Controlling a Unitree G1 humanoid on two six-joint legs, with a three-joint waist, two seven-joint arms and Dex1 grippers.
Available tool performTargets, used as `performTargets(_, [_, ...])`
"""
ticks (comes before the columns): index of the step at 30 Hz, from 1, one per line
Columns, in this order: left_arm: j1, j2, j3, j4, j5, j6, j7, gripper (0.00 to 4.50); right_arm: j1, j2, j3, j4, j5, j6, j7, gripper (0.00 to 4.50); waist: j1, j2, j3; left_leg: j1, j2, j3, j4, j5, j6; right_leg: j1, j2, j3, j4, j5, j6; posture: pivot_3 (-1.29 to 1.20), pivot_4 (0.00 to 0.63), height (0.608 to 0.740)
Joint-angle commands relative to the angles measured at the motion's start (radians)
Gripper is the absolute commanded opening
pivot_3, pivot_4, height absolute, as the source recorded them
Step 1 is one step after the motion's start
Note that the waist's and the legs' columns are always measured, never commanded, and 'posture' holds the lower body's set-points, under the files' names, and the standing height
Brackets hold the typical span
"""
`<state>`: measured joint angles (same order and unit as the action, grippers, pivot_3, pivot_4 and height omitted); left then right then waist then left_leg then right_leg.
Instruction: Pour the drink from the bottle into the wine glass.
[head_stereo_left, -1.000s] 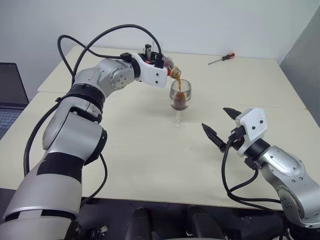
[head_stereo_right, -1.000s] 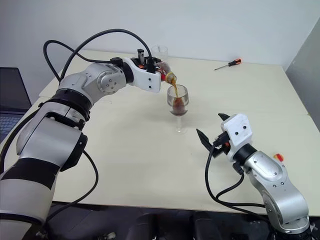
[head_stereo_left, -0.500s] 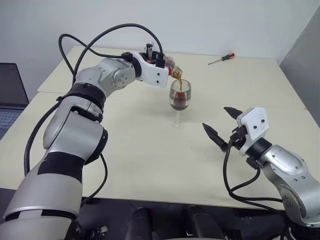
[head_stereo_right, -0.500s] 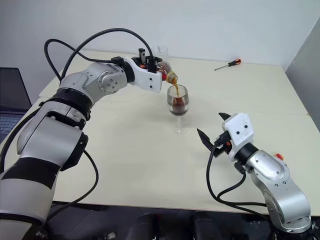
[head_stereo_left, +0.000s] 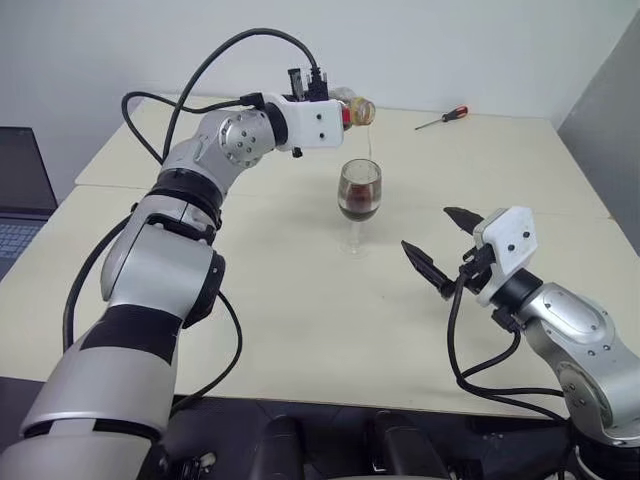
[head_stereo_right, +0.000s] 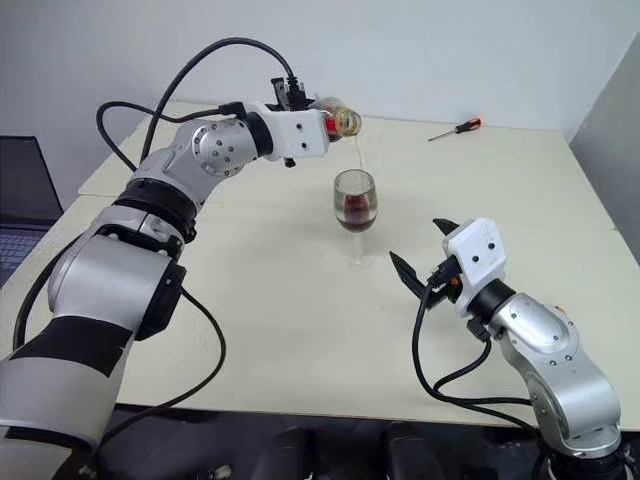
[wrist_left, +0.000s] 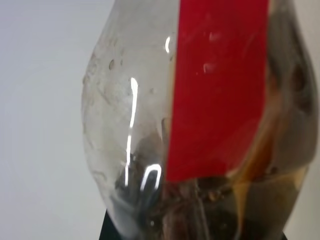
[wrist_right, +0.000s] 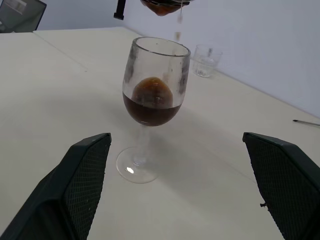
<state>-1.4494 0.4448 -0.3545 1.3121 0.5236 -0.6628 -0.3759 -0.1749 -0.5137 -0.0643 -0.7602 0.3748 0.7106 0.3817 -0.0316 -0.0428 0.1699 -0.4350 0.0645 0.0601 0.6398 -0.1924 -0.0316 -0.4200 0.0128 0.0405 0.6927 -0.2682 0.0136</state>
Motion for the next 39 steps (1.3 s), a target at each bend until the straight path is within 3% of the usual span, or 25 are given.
performTargets(1, [0.000,0.006,0.050,-0.026,-0.057,0.006,-0.014,0.72,-0.033,-0.024,-0.035,-0.016,0.018,-0.006,0.020,4.50,0.000,0.000,0.000,0.000,0.000,0.000,0.000,0.000,0.000,0.000,0.000,0.000,0.001,0.000,0.000,0.00,0.150,0.740])
performTargets(6, [0.047,-0.022,0.178,-0.032,-0.207,0.076,-0.091,0.72,-0.125,-0.028,-0.053,0.002,0.076,0.020,0.039,4.50,0.001,0.000,0.000,-0.001,0.000,0.000,0.002,0.000,0.000,0.000,0.000,0.000,0.002,0.000,0.000,0.00,0.150,0.740])
performTargets(10, [0.160,-0.031,0.415,-0.034,-0.457,0.239,-0.153,0.72,-0.326,0.029,-0.132,0.044,0.280,0.181,-0.012,4.50,-0.006,0.001,0.000,0.001,0.000,0.000,0.003,0.000,0.000,0.000,0.000,0.001,0.004,0.000,0.000,0.00,0.150,0.740])
performTargets(15, [0.293,-0.011,0.571,-0.082,-0.604,0.365,-0.113,0.72,-0.504,0.012,-0.135,0.095,0.396,0.336,-0.048,4.50,-0.009,0.001,0.000,0.000,0.001,-0.001,0.004,0.000,0.000,-0.001,0.000,-0.001,0.005,-0.001,-0.001,0.00,0.150,0.740])
performTargets(28, [0.520,-0.011,0.624,-0.247,-0.663,0.431,-0.019,0.72,-0.631,-0.061,-0.044,0.180,0.516,0.537,-0.033,4.50,0.008,0.000,-0.001,-0.002,0.000,0.000,0.005,0.000,0.000,0.000,-0.003,-0.002,0.004,-0.001,-0.001,0.00,0.150,0.740])
performTargets(39, [0.603,-0.011,0.642,-0.313,-0.691,0.492,0.020,4.23,-0.648,-0.054,-0.011,0.184,0.513,0.523,-0.029,4.50,0.001,0.000,-0.001,-0.002,0.001,-0.001,0.004,0.000,0.000,0.000,-0.002,-0.002,0.005,-0.001,-0.001,0.00,0.150,0.740])
